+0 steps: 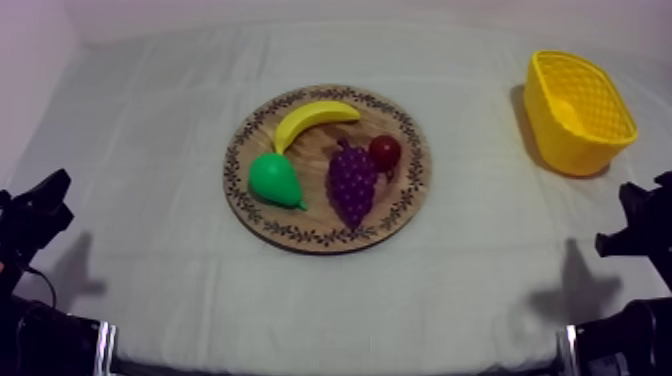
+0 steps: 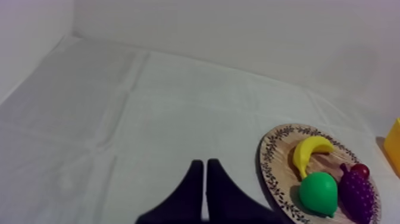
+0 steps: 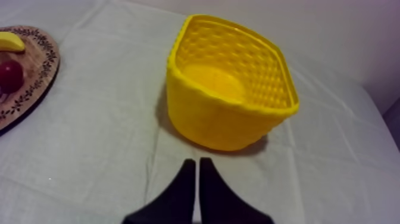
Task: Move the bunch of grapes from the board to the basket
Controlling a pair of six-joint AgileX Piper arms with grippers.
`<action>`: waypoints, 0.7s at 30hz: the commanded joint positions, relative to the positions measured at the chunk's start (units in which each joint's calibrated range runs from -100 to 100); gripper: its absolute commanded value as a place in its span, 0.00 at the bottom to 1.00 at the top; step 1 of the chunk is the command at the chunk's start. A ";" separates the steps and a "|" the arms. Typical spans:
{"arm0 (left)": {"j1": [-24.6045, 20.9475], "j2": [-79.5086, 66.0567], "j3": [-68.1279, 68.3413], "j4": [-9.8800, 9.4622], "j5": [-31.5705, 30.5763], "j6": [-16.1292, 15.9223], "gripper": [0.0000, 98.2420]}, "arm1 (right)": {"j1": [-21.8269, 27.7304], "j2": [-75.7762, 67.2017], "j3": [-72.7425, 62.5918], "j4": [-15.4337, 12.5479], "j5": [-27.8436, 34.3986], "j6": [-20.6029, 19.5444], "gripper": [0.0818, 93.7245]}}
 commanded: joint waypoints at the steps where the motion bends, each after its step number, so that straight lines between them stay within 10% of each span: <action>1: 0.00 0.00 -0.03 0.00 -0.03 0.00 0.00 | -0.50 0.00 0.90 -0.14 0.07 -0.78 0.00; 21: 0.00 0.00 -0.03 0.00 -0.03 0.00 0.00 | -0.47 0.00 0.98 -0.14 -0.40 -0.24 0.00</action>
